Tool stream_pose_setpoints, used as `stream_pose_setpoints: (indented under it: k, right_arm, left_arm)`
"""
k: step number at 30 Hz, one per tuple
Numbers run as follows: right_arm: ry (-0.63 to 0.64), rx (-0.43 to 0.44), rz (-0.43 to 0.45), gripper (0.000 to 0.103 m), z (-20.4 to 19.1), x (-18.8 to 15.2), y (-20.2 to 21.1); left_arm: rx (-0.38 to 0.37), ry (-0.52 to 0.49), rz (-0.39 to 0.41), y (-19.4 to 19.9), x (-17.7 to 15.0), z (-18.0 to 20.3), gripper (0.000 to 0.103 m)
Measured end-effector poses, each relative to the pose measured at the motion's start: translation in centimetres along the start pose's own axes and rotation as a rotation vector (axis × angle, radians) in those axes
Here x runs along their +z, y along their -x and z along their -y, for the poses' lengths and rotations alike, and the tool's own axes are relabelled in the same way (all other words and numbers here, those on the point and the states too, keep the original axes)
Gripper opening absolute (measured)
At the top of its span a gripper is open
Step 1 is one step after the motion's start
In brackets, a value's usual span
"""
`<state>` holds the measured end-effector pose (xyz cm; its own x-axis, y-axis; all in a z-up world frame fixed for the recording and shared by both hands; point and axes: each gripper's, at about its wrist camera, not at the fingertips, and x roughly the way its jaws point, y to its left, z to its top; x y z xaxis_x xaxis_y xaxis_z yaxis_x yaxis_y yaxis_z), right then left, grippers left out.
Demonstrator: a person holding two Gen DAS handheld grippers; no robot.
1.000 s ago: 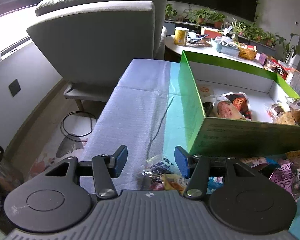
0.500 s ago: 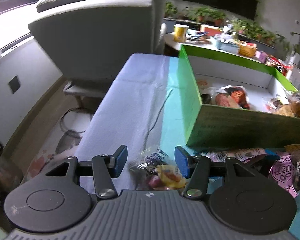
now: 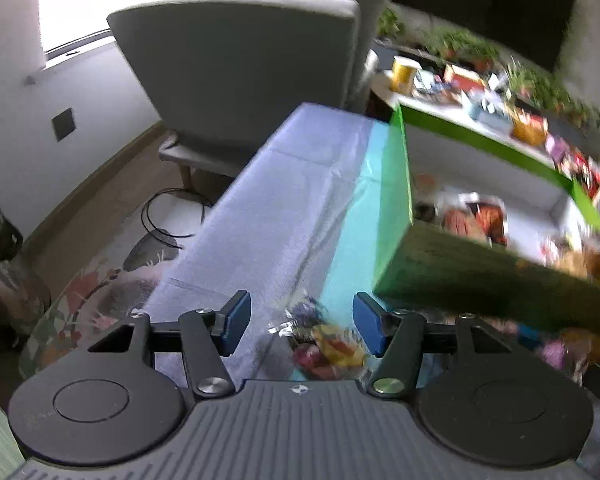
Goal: Organize snacks
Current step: 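Grasp a clear snack bag with the left gripper while the right grasps the yellow cartoon-print bag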
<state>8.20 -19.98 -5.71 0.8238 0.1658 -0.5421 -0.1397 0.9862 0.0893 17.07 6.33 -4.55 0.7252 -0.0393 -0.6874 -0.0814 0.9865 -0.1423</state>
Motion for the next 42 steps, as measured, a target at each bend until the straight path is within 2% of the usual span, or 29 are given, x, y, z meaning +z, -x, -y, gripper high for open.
stream_pose_setpoints:
  k: [3, 7, 12, 14, 19, 23, 26, 27, 31, 35, 42]
  right_arm:
    - [-0.002, -0.008, 0.049, 0.059, 0.4, 0.2, 0.9]
    - [0.028, -0.022, 0.019, 0.059, 0.5, 0.2, 0.7]
    - [0.051, -0.001, -0.053, 0.059, 0.1, -0.7, -0.5]
    - [0.07, 0.007, -0.07, 0.059, -0.3, -0.9, -0.9]
    - [0.052, 0.005, -0.083, 0.059, -0.6, -0.6, -2.0]
    - [0.024, -0.003, -0.081, 0.059, -0.4, -0.3, -2.4]
    - [0.028, -0.003, -0.081, 0.059, -0.6, -0.1, -2.7]
    - [0.035, -0.008, -0.08, 0.059, -0.6, -0.1, -2.8]
    - [0.058, -0.027, -0.081, 0.058, -0.7, -0.1, -2.6]
    - [0.039, -0.014, -0.076, 0.057, -0.4, -0.1, -1.6]
    - [0.009, -0.011, 0.006, 0.057, 0.0, 0.9, 1.0]
  left_arm:
    - [0.016, 0.053, 0.023, 0.6, 0.6, -0.7, 0.054]
    - [-0.019, 0.067, -0.016, 0.9, 0.6, -0.7, 0.054]
    - [-0.025, 0.028, -0.076, -0.3, -0.3, 0.8, 0.055]
    - [-0.002, -0.005, -0.055, -0.6, -0.6, 1.5, 0.057]
    - [0.045, -0.059, -0.057, -1.7, -0.8, 2.2, 0.058]
    - [0.053, -0.151, -0.013, -1.9, -1.6, 2.8, 0.057]
    - [0.008, -0.187, 0.008, -1.6, -1.8, 2.6, 0.044]
    - [-0.021, -0.2, 0.005, -1.5, -1.8, 2.6, 0.044]
    - [-0.06, -0.206, 0.01, -0.9, -2.2, 2.3, 0.043]
    - [-0.082, -0.212, 0.06, 0.9, -2.1, 2.2, 0.043]
    - [-0.101, -0.221, 0.156, 3.9, -0.8, 2.6, 0.043]
